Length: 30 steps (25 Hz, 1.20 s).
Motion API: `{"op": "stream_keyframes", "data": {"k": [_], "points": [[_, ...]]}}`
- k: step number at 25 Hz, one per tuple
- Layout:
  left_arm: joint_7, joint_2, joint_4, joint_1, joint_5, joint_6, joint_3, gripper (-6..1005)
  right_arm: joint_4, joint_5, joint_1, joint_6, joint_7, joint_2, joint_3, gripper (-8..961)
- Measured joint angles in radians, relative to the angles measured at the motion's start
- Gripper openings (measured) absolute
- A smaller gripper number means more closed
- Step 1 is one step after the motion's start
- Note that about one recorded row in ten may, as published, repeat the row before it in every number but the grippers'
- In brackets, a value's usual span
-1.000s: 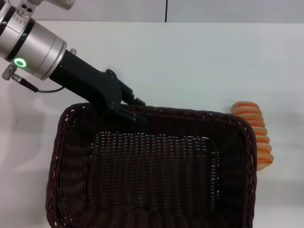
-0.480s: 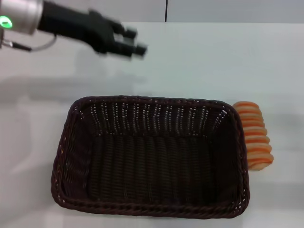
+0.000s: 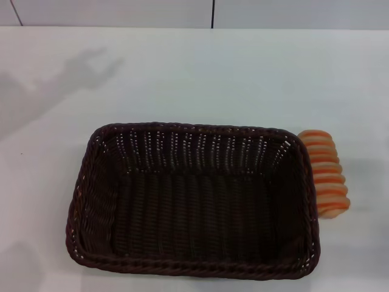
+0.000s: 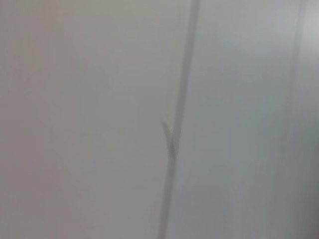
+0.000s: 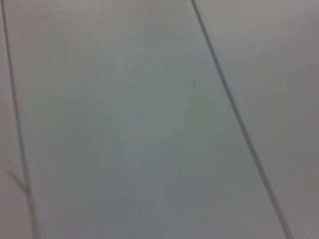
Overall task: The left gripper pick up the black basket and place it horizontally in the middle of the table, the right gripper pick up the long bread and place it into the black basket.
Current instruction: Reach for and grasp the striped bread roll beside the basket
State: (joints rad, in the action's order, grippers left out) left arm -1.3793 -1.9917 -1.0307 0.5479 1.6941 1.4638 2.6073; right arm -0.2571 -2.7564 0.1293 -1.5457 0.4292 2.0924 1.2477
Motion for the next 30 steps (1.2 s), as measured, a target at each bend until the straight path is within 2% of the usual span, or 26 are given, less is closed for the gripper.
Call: {"op": "stream_keyframes", "data": {"k": [1, 3, 6, 15, 18, 30], "points": [[-0.012, 0.003, 0.004, -0.033, -0.039, -0.023, 0.002, 572, -0.003, 0.000, -0.005, 0.001, 0.027, 0.000, -0.060, 673], [-0.014, 0.005, 0.004, -0.041, -0.047, -0.028, 0.003, 568, -0.005, 0.000, -0.006, 0.004, 0.038, 0.000, -0.086, 672], [-0.021, 0.009, 0.006, -0.066, -0.071, -0.032, 0.005, 562, -0.037, 0.000, -0.014, 0.067, 0.067, 0.000, -0.196, 671], [-0.021, 0.010, -0.003, -0.098, -0.111, -0.026, 0.008, 562, -0.109, 0.007, -0.035, 0.253, 0.072, 0.000, -0.287, 667], [-0.021, 0.010, -0.004, -0.099, -0.117, -0.026, 0.008, 561, -0.112, 0.075, -0.023, 0.340, 0.073, 0.000, -0.347, 666], [-0.021, 0.019, -0.011, -0.102, -0.154, -0.007, 0.008, 561, -0.117, 0.114, 0.017, 0.448, 0.070, 0.000, -0.420, 661]]}}
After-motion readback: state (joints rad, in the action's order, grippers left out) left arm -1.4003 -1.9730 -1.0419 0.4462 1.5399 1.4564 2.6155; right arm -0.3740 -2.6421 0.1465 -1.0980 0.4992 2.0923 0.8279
